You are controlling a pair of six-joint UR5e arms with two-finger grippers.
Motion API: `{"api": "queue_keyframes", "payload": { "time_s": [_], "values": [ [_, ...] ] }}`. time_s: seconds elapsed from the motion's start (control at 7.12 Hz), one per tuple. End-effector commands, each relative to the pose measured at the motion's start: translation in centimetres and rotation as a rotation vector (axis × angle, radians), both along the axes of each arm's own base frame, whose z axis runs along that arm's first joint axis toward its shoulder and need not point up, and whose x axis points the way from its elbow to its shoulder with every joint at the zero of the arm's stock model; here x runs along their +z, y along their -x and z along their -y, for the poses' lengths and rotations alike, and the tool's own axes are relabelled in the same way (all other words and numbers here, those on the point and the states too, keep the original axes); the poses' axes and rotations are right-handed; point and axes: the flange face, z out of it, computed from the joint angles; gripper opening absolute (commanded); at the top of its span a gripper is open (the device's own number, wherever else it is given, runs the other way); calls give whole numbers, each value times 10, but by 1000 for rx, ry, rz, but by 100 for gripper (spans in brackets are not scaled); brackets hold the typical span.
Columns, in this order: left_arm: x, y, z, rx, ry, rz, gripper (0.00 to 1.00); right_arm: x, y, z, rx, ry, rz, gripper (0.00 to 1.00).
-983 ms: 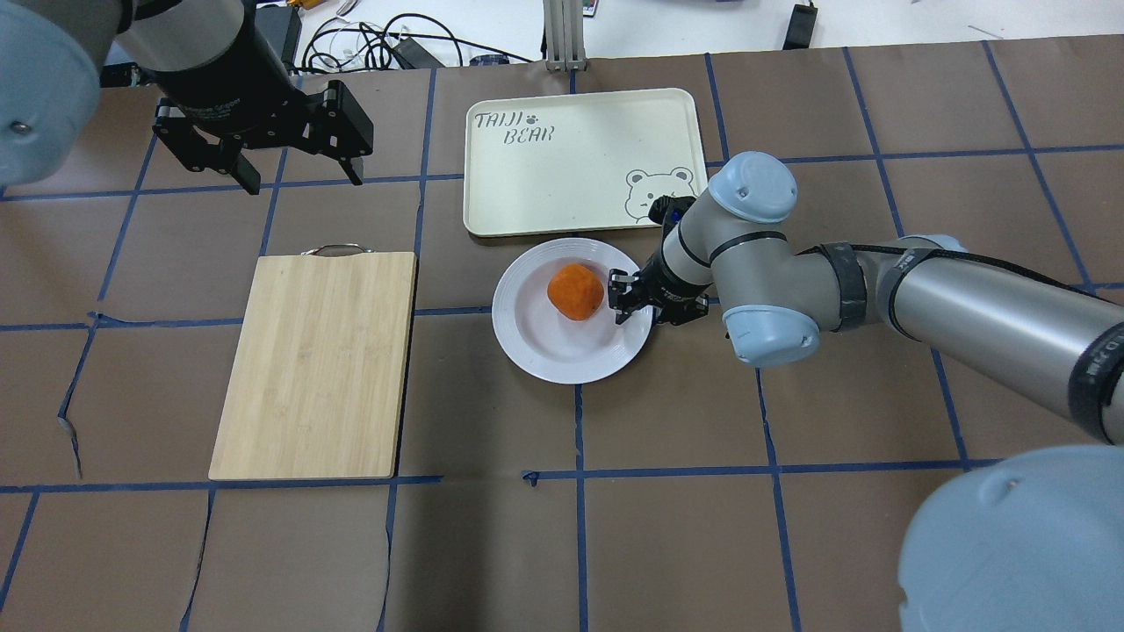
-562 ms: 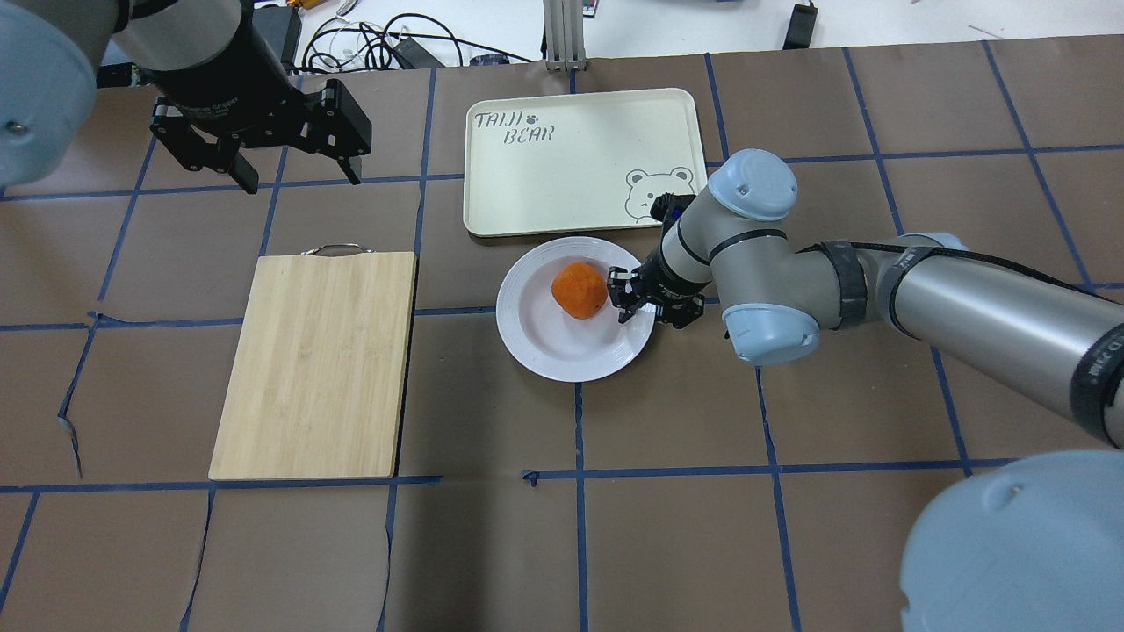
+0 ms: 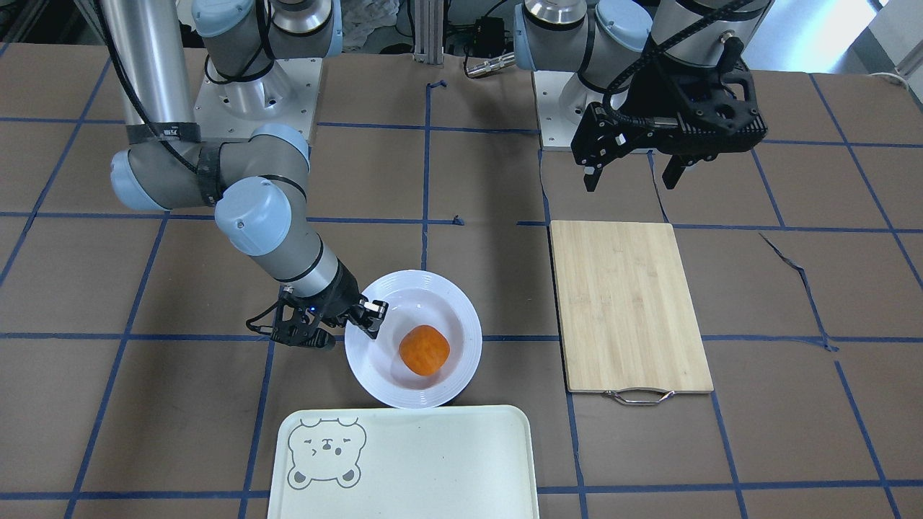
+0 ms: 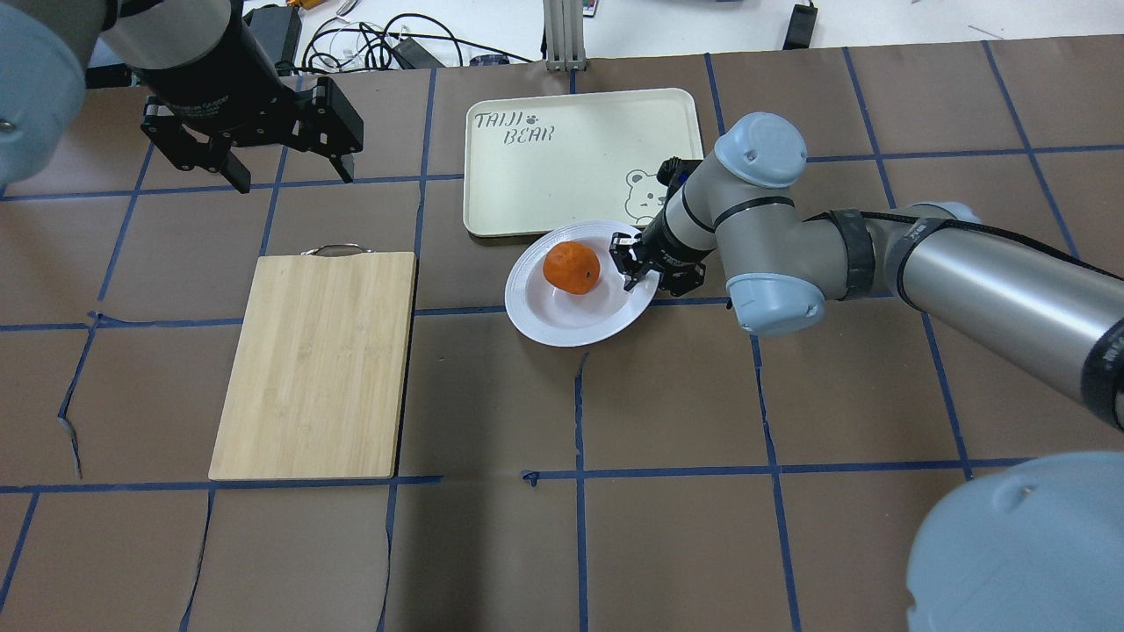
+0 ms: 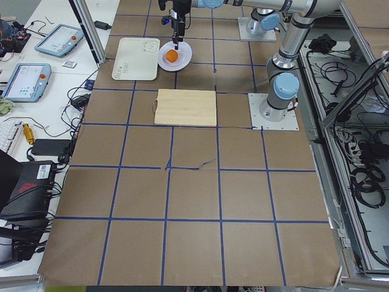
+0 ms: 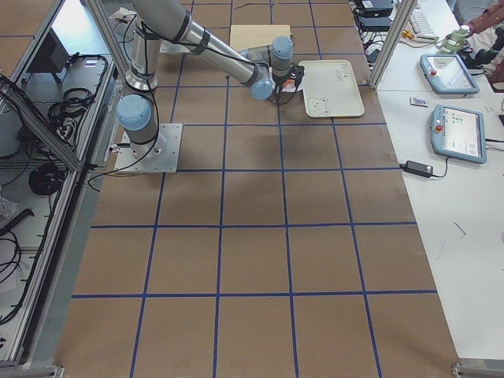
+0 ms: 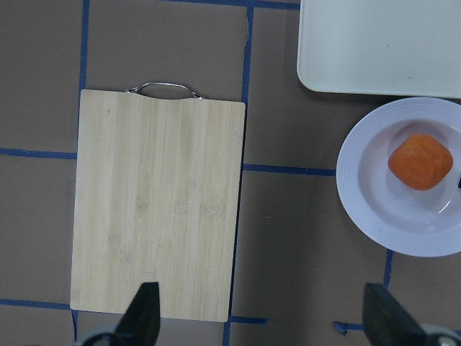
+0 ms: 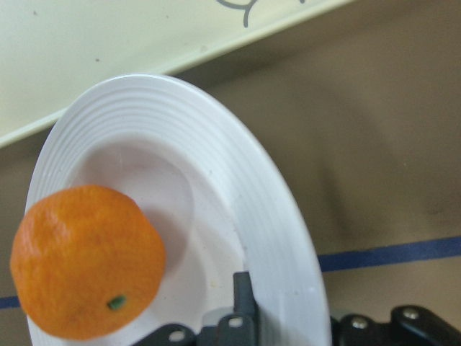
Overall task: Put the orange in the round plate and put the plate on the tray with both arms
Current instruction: 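Slide the plate with the right gripper onto the bear-printed tray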
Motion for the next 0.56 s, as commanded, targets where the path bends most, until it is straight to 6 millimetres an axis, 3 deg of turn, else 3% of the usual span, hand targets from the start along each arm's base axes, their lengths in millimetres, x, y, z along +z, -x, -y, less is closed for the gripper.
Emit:
{"api": "queue_keyframes", "payload": {
  "time_s": [0.0,0.28,0.42],
  "values": [
    [1,0,-2,1,-1,0,100,15,5,6,-11,34,11,0],
    [1,0,-2,1,0,0,100,45,6,16,-14,97,16,0],
    [1,-1,-2,2,0,0,100,68,8,32,-14,151,30,0]
  ]
}}
